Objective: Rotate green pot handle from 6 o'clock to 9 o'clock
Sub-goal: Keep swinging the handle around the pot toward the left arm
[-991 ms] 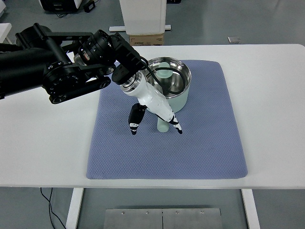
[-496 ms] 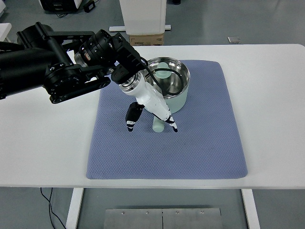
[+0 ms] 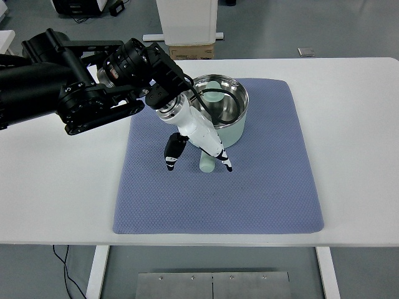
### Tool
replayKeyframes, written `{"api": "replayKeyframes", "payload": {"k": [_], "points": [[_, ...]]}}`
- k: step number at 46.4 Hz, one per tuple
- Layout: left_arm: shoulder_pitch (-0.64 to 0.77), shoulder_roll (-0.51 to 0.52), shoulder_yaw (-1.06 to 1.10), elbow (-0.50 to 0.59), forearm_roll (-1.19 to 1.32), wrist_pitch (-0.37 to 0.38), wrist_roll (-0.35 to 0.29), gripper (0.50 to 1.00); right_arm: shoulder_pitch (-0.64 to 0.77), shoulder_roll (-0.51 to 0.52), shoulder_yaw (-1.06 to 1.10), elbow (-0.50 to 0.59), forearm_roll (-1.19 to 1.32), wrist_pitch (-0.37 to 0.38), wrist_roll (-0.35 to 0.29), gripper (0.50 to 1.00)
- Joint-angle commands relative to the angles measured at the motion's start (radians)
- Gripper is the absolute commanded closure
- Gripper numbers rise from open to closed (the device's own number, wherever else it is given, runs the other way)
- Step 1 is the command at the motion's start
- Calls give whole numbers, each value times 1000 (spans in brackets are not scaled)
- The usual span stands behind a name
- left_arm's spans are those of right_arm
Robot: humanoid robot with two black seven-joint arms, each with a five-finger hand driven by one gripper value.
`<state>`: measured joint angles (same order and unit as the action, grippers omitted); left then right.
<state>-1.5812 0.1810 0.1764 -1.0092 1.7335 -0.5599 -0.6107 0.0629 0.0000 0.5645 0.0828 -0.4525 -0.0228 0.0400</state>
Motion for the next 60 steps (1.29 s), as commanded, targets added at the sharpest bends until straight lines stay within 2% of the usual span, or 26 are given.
{"api": "replayKeyframes", "payload": {"k": [1, 60], "points": [[-2, 0, 0, 0, 0, 0, 0, 500, 0, 0, 0, 0, 0, 0, 0, 500], [-20, 115, 8, -115, 24, -3, 0, 500, 0, 0, 0, 0, 0, 0, 0, 500]]}}
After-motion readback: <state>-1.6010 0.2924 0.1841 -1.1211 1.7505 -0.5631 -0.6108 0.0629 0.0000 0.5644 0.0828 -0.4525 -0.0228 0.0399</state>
